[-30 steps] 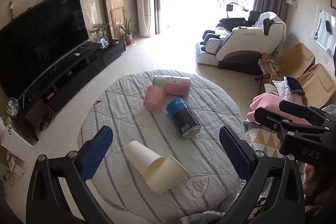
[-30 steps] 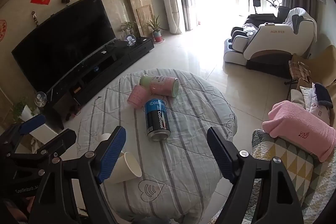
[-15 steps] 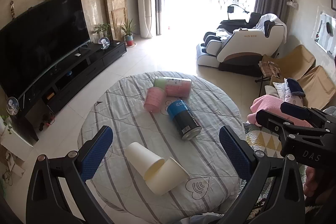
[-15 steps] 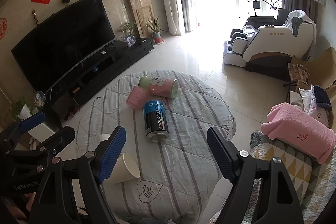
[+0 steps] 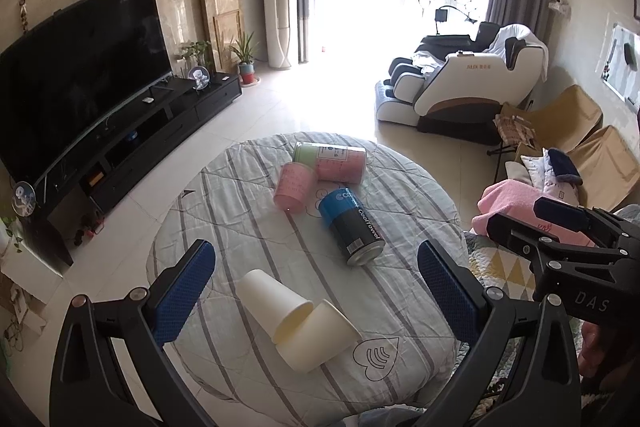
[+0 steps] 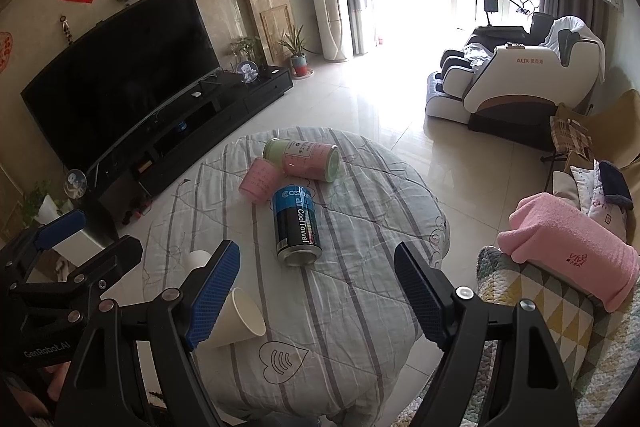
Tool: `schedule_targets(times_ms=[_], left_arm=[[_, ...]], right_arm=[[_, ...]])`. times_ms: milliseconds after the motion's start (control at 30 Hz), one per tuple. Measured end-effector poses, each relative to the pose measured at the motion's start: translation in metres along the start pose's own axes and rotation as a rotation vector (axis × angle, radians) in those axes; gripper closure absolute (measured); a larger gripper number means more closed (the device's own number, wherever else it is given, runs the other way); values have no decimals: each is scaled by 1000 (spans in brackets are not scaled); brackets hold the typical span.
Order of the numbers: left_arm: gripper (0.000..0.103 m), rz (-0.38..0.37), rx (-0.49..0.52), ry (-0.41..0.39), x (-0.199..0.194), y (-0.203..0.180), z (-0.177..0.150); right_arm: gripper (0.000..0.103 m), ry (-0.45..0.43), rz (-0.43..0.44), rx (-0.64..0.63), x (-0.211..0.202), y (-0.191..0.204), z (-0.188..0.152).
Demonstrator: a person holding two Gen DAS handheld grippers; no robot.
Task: Flip cup upright
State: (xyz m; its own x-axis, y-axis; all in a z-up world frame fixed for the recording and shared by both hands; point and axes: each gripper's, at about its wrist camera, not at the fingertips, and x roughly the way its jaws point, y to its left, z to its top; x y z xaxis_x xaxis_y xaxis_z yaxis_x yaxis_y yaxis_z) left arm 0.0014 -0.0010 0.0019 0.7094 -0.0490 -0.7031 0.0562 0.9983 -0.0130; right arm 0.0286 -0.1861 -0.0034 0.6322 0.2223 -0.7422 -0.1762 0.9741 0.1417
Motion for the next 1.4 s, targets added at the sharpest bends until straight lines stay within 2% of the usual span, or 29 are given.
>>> schedule_targets(times_ms=[933, 1100, 1267, 1400], left_arm=[[1, 3, -16, 22, 14, 4, 2], [0, 12, -19, 101, 41, -4, 11], [0, -32, -44, 225, 83, -18, 22], [0, 6, -58, 303, 123, -27, 28]], right_arm=[[22, 5, -9, -13, 6, 1, 3], [22, 14, -32, 3, 6, -8, 3], [22, 38, -74, 60, 6, -31, 3], [22, 77, -86, 88, 15, -49, 6]])
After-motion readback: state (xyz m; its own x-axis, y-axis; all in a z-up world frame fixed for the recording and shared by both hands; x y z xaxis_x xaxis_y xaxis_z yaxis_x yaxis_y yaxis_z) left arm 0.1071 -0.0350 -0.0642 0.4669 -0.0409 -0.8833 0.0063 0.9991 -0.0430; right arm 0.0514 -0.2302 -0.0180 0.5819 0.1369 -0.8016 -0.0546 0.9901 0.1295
